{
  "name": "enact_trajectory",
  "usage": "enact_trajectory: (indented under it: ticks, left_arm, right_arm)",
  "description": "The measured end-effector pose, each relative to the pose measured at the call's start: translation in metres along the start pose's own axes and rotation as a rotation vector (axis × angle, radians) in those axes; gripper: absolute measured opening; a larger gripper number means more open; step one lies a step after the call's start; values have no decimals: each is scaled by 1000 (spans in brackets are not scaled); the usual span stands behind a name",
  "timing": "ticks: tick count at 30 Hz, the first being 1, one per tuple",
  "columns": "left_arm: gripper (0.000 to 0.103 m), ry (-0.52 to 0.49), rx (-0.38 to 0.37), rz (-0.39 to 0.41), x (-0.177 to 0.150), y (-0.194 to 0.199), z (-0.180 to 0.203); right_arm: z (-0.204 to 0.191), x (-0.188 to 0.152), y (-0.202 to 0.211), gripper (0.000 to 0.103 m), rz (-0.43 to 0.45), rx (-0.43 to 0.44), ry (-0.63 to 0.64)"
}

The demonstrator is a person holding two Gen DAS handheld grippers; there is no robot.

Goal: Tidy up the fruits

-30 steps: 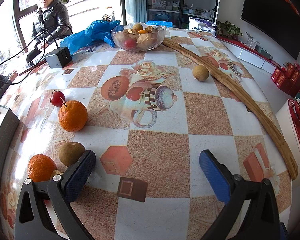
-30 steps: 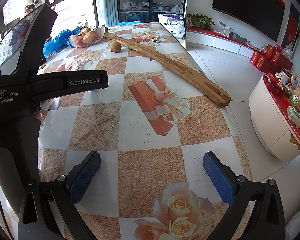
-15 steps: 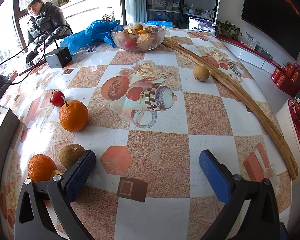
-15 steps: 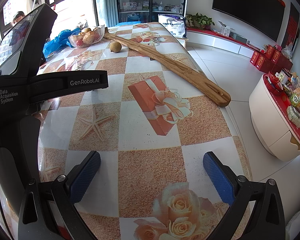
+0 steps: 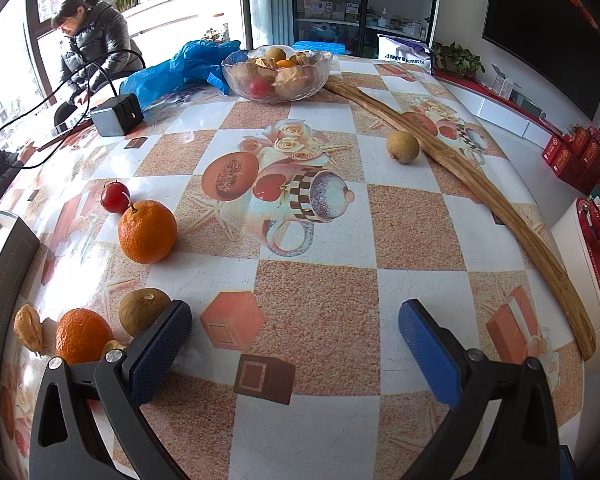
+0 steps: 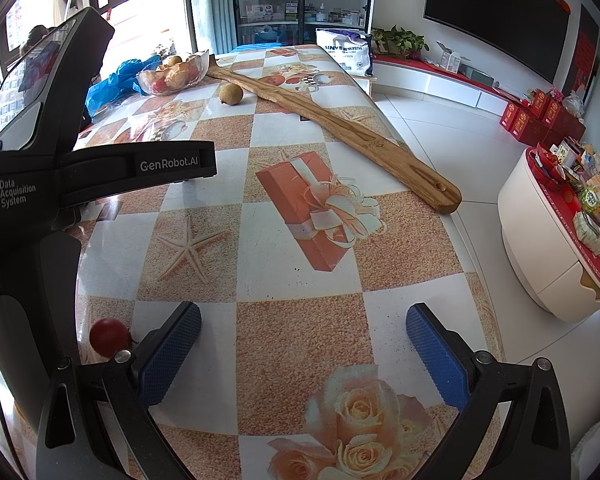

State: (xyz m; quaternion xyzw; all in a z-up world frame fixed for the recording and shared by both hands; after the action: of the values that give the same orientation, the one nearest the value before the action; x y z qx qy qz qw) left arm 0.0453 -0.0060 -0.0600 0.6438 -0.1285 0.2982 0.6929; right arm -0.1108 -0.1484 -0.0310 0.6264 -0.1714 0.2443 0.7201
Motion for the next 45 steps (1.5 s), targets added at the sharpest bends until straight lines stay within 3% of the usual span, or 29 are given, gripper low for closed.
enact_trajectory:
  ticks: [41,43,45]
  left_arm:
    - [103,-12,-6,1,3,0,3]
    - [103,-26,6,55,10,12,0]
    - [103,-34,-37,143,20,40,-2]
  right_arm:
    - [0,0,0,103,1,-1,0]
    - [0,0,0,103,1,-1,0]
    - [0,0,0,103,1,-1,0]
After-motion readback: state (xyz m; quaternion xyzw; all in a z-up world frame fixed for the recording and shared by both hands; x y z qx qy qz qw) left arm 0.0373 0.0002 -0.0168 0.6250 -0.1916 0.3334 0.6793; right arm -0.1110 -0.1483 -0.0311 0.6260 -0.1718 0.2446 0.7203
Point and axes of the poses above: each gripper's, at about its wrist camera, not at the fingertips, and y roughly against the way its jaws point, z to its right, x to its top, the point moved 7 cm from there along -y, roughly the way its jaws point, and after that the axes turned 13 degrees about y, right-handed, at the moved point
